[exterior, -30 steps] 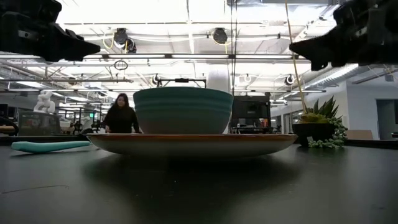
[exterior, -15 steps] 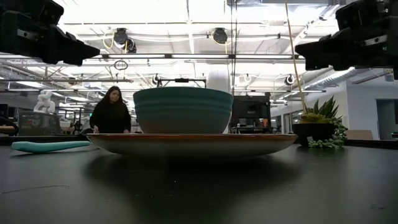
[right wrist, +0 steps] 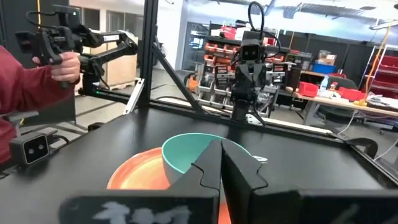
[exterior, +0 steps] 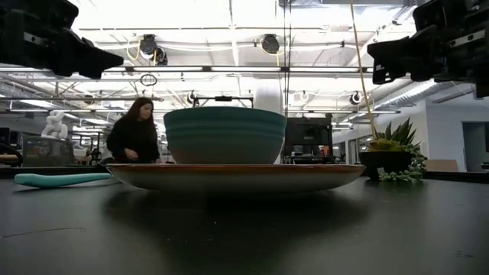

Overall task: Set table place
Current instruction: Put the blue spoon into the green bowl

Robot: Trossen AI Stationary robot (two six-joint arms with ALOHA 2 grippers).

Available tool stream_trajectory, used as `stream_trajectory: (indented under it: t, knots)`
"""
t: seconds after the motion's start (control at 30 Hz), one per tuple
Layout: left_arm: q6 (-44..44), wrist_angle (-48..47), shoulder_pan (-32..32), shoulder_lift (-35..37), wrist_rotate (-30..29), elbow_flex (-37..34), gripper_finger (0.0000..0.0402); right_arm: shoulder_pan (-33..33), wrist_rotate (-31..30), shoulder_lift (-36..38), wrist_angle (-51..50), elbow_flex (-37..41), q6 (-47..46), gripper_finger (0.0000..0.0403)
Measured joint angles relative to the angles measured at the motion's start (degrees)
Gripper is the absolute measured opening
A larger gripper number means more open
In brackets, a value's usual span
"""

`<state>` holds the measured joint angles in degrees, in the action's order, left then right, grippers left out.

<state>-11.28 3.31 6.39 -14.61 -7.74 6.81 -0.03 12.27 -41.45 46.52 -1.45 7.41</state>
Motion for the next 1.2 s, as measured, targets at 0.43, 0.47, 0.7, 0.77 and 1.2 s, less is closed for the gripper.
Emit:
stream_trajectory:
  t: [0.43, 0.47, 0.7, 0.77, 1.2]
  knots:
    - [-4.64, 11.72, 0.02, 0.02, 1.41, 4.65, 0.0026, 0.00, -0.04, 0.00, -0.02, 0.00, -2.10, 0.0000]
    - [-4.38, 10.02, 0.00, 0.06, 0.70, 6.13, 0.0026, 0.00, -0.05, 0.00, -0.02, 0.02, -2.25, 0.0000]
    - [-0.12, -1.71, 0.02, 0.04, -0.63, 16.01, 0.0026, 0.00, -0.14, -0.04, -1.71, 0.02, -2.28, 0.0000]
    - [2.80, -5.73, 0.02, 0.00, -2.04, 18.49, 0.0028, 0.00, -0.19, -0.04, -2.06, 0.02, -2.54, 0.0000]
    - [16.11, -17.04, 0.01, -2.87, -9.66, 21.44, 0.0158, 0.00, -0.22, -0.04, -2.14, 0.07, -3.75, 0.0000]
